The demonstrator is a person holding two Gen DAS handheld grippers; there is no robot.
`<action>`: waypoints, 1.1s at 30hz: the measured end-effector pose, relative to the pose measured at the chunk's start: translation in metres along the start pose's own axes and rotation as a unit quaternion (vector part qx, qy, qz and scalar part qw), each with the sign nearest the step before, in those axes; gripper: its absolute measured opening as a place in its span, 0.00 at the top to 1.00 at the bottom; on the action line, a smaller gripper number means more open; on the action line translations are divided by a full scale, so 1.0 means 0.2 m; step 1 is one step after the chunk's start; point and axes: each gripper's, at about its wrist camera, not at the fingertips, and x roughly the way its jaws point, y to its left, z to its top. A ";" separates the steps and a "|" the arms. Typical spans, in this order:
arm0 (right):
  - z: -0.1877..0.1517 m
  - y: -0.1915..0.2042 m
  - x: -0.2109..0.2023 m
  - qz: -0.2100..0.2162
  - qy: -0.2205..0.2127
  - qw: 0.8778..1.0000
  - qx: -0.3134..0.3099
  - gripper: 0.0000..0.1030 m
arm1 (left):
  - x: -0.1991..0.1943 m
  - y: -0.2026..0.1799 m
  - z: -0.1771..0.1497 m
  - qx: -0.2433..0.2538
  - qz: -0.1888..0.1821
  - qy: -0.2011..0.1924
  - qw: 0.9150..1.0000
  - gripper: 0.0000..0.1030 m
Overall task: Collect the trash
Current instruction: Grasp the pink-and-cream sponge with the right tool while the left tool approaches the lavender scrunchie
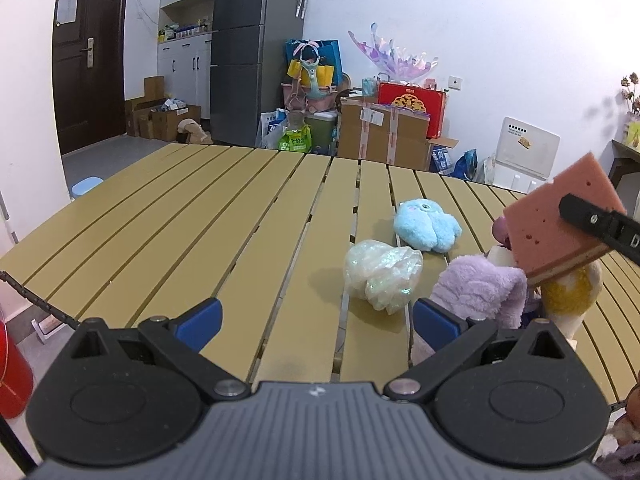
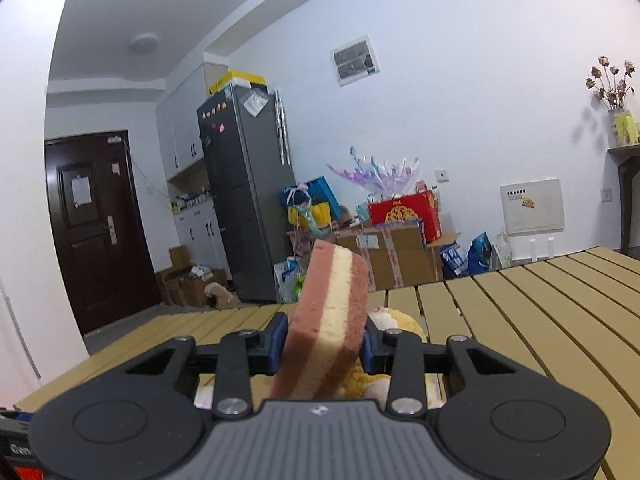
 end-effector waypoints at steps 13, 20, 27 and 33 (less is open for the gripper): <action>0.03 -0.04 -0.17 0.018 -0.050 0.998 0.031 0.67 | -0.02 -0.08 0.00 0.003 -0.019 -0.002 1.000 0.00; 0.06 -0.11 -0.29 0.013 -0.052 0.998 0.021 0.67 | -0.03 -0.20 -0.01 0.007 -0.036 -0.005 0.999 0.00; 0.05 -0.19 -0.41 0.003 -0.038 0.999 0.009 0.67 | 0.00 -0.35 -0.04 0.028 -0.047 -0.013 0.998 0.00; 0.04 -0.29 -0.47 -0.014 -0.025 1.000 0.005 0.67 | 0.08 -0.47 -0.10 0.052 -0.033 -0.011 0.998 0.00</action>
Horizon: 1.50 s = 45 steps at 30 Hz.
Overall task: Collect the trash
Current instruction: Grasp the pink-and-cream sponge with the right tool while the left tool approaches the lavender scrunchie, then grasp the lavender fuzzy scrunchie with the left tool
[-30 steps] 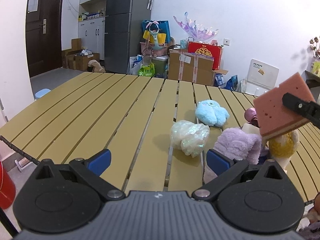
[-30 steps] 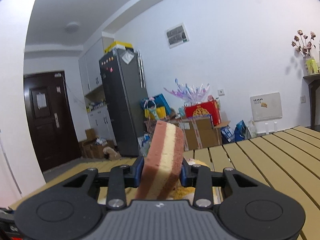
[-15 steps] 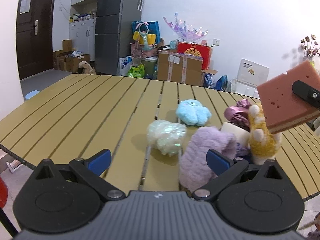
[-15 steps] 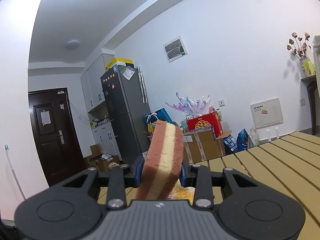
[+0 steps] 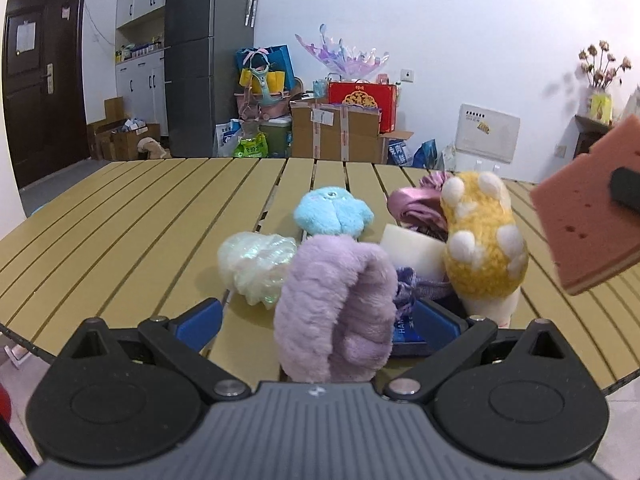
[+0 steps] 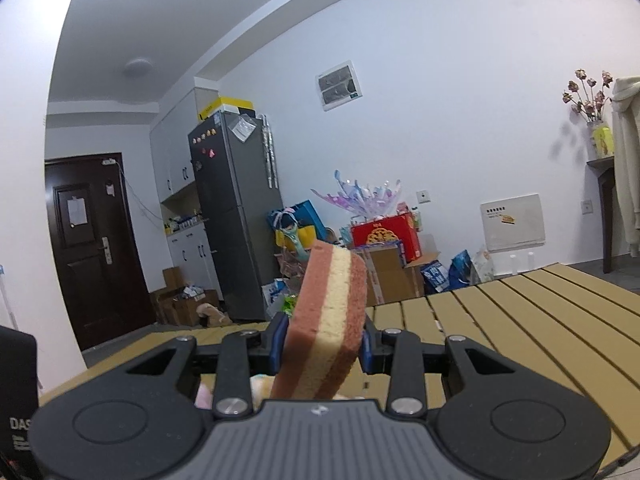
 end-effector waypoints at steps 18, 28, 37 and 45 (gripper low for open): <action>-0.08 -0.09 0.03 -0.026 0.056 0.998 -0.012 0.67 | 0.09 0.04 -0.06 0.007 -0.021 -0.014 1.000 0.36; -0.10 -0.08 0.03 -0.026 0.067 0.997 -0.016 0.67 | 0.08 0.12 -0.06 -0.004 -0.049 -0.017 0.999 0.73; -0.09 -0.07 0.00 -0.026 0.062 0.997 -0.026 0.67 | -0.02 0.14 -0.02 -0.001 -0.050 -0.041 0.998 0.73; -0.06 0.03 -0.16 -0.020 0.040 0.998 -0.045 0.67 | -0.26 0.18 -0.01 -0.009 -0.067 -0.077 0.995 0.73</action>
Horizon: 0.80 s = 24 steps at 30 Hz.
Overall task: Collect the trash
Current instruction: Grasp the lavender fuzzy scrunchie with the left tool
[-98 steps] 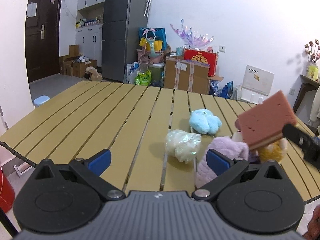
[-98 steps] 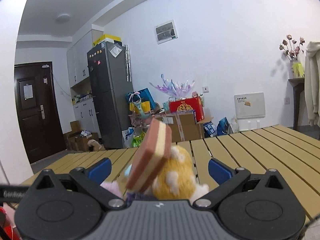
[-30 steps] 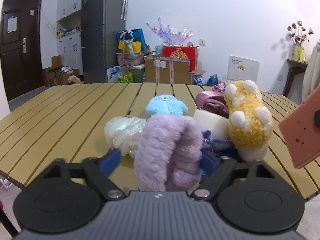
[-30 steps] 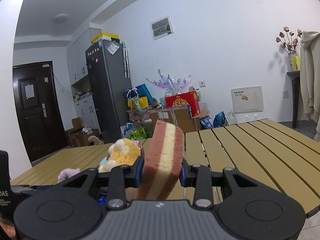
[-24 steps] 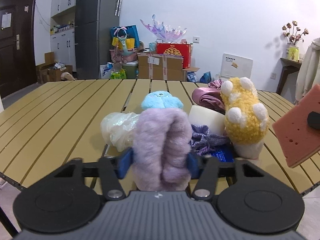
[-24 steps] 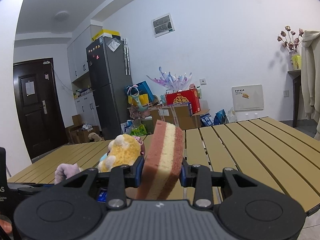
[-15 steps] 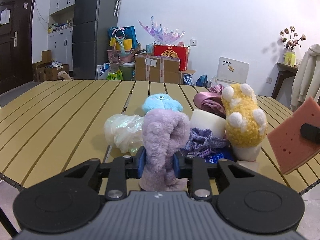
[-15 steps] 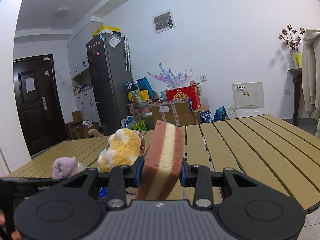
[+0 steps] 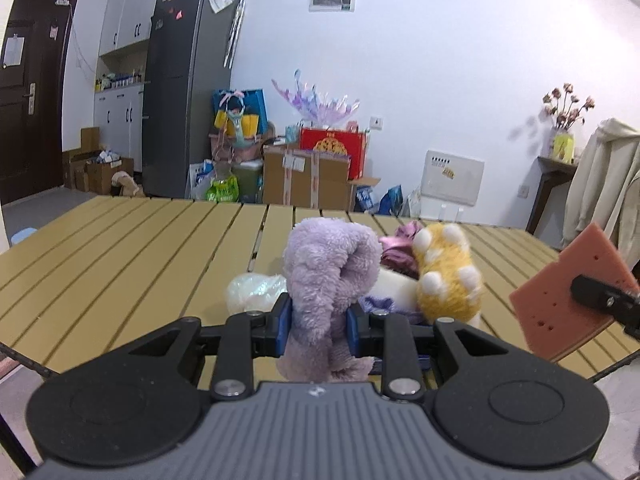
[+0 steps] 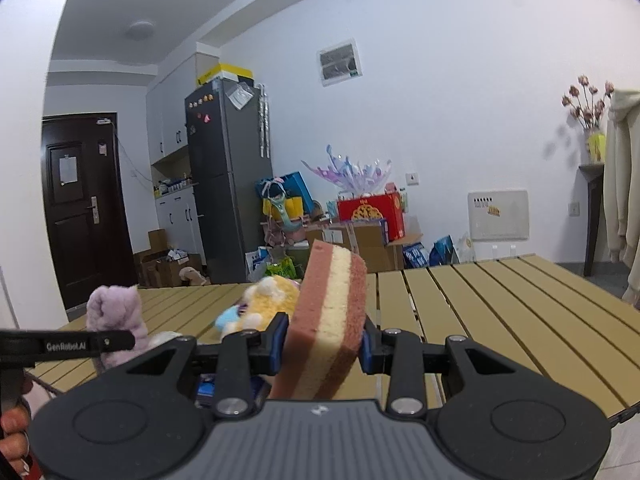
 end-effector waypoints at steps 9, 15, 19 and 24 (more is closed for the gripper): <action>-0.05 0.09 -0.27 0.007 0.009 1.000 -0.008 0.67 | -0.27 0.03 -0.02 -0.001 -0.003 -0.001 1.000 0.73; -0.09 0.16 -0.44 0.015 0.024 1.000 -0.013 0.67 | -0.44 0.05 -0.07 0.006 -0.001 0.008 1.000 0.73; -0.12 0.20 -0.53 0.017 0.035 0.999 -0.017 0.67 | -0.54 0.04 -0.11 0.017 0.001 0.014 1.000 0.73; -0.19 0.23 -0.63 0.017 0.054 0.998 -0.021 0.67 | -0.62 0.06 -0.18 0.027 0.006 0.033 0.999 0.73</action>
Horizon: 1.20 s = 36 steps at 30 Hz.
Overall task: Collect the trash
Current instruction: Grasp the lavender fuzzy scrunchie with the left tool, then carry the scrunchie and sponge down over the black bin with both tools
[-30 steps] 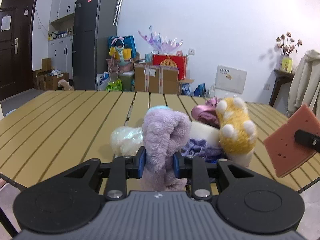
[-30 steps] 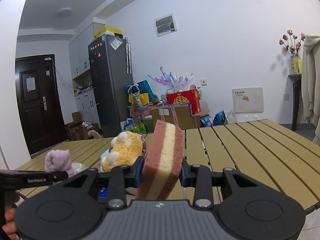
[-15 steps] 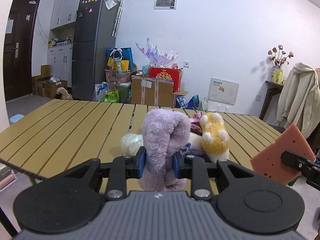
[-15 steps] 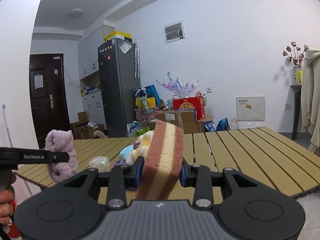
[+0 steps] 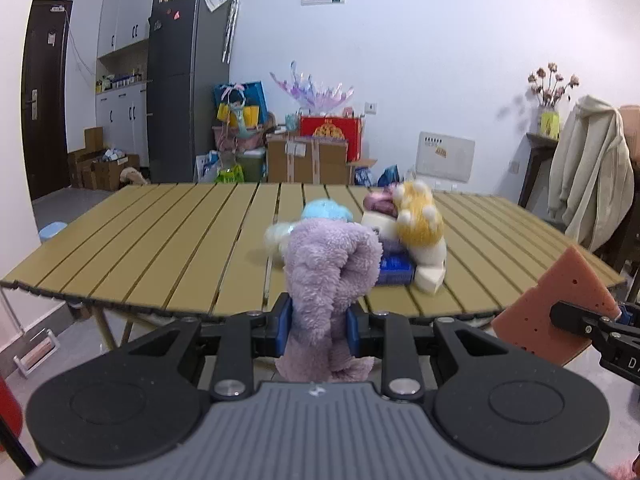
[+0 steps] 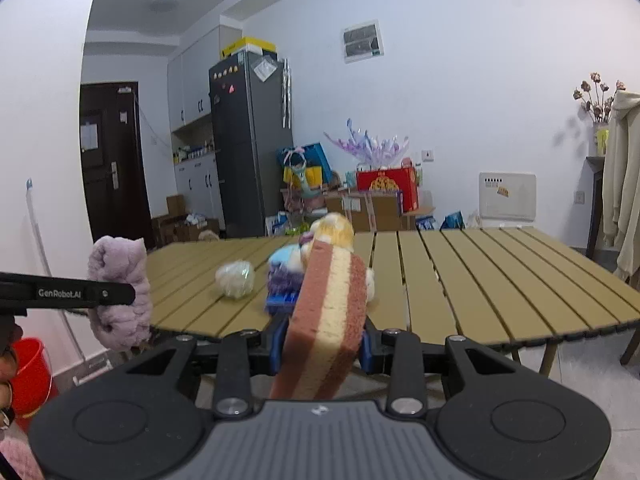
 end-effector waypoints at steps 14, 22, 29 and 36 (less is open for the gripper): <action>-0.32 0.05 -0.04 -0.017 0.097 0.995 -0.003 0.67 | 0.04 0.08 -0.34 0.006 0.028 0.104 0.994 0.73; -0.51 0.03 0.02 -0.037 0.156 0.987 0.001 0.67 | 0.17 0.15 -0.52 0.004 0.046 0.159 0.986 0.73; -0.66 -0.03 0.21 -0.061 0.203 0.977 -0.007 0.67 | 0.35 0.18 -0.67 0.002 0.059 0.208 0.976 0.74; -0.74 -0.08 0.35 -0.077 0.234 0.969 -0.004 0.67 | 0.46 0.19 -0.72 0.001 0.065 0.243 0.968 0.74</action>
